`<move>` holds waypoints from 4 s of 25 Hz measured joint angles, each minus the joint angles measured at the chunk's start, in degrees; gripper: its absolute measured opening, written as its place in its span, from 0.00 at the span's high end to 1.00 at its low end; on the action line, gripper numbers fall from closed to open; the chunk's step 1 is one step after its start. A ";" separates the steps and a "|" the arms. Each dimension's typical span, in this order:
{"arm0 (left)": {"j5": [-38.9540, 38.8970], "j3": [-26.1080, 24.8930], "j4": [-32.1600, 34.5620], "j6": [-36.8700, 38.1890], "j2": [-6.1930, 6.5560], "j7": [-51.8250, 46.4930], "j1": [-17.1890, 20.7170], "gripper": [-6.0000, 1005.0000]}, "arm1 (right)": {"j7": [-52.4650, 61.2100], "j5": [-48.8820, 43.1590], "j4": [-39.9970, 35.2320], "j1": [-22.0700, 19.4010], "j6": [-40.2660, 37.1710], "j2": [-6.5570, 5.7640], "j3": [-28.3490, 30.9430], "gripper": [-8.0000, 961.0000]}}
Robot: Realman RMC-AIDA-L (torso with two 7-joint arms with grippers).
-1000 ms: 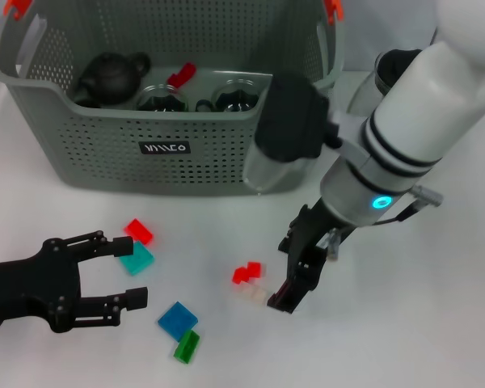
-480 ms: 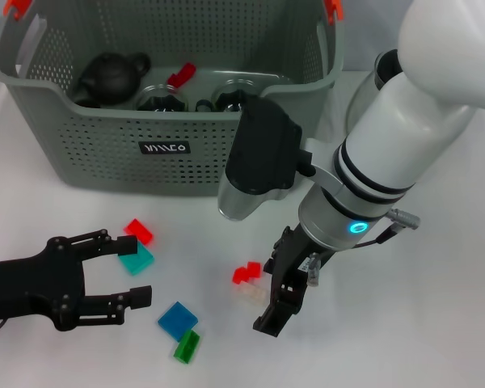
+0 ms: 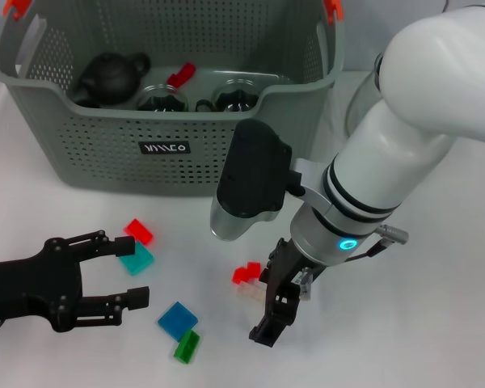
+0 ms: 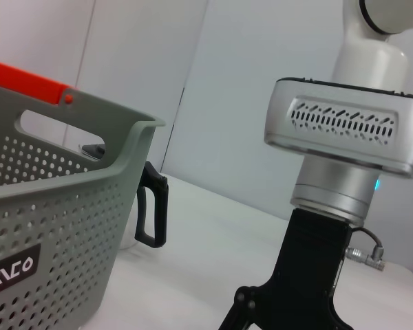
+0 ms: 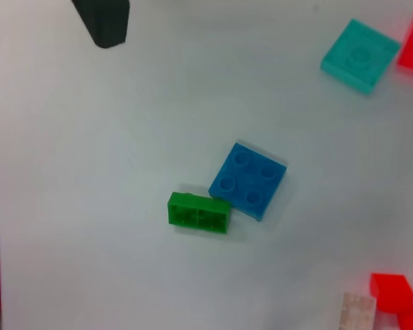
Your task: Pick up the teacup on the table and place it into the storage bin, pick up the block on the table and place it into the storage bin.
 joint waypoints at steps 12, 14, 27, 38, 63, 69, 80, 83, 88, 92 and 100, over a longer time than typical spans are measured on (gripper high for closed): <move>0.00 0.00 0.00 0.00 -0.17 0.26 0.13 0.15 | 0.01 0.60 1.06 0.03 1.72 -0.01 -0.75 0.09; 0.00 0.00 0.00 0.00 -0.19 0.26 0.19 0.15 | 0.01 0.65 1.16 -0.02 2.16 -0.01 -0.78 0.12; 0.00 0.00 0.06 0.00 -0.19 0.26 0.18 0.15 | 0.01 2.18 3.55 0.26 5.85 0.16 -2.26 0.16; 0.00 0.00 0.09 0.00 -0.28 0.26 0.20 0.15 | 0.01 2.26 3.89 0.34 6.28 0.24 -2.49 0.24; 0.00 -0.09 0.09 -0.68 -0.28 0.19 0.03 0.15 | 0.80 2.38 4.77 0.42 8.23 0.25 -2.96 0.52; 0.00 -0.09 0.09 -0.70 -0.28 0.24 -0.14 0.15 | 0.80 2.37 5.42 0.73 8.32 0.24 -3.04 0.63; 0.00 -0.09 0.09 -0.70 -0.28 0.26 -0.15 0.15 | 0.80 2.37 6.15 1.09 9.07 0.18 -3.35 0.65; 0.00 -0.09 0.08 -0.70 -0.28 0.25 -0.15 0.15 | 0.80 2.40 6.18 1.12 9.19 0.21 -3.51 0.67; -0.03 -0.09 0.08 -0.70 -0.28 0.19 -0.15 0.15 | 0.80 2.39 6.17 1.14 9.31 0.24 -3.92 0.70; -0.11 -0.09 0.09 -0.70 -0.28 0.16 -0.15 0.15 | 0.80 2.39 6.17 1.26 9.51 0.25 -4.87 0.72; -0.19 -0.09 0.08 -0.70 -0.28 0.10 -0.05 0.15 | 0.80 2.49 5.40 1.33 9.13 0.11 -5.05 0.76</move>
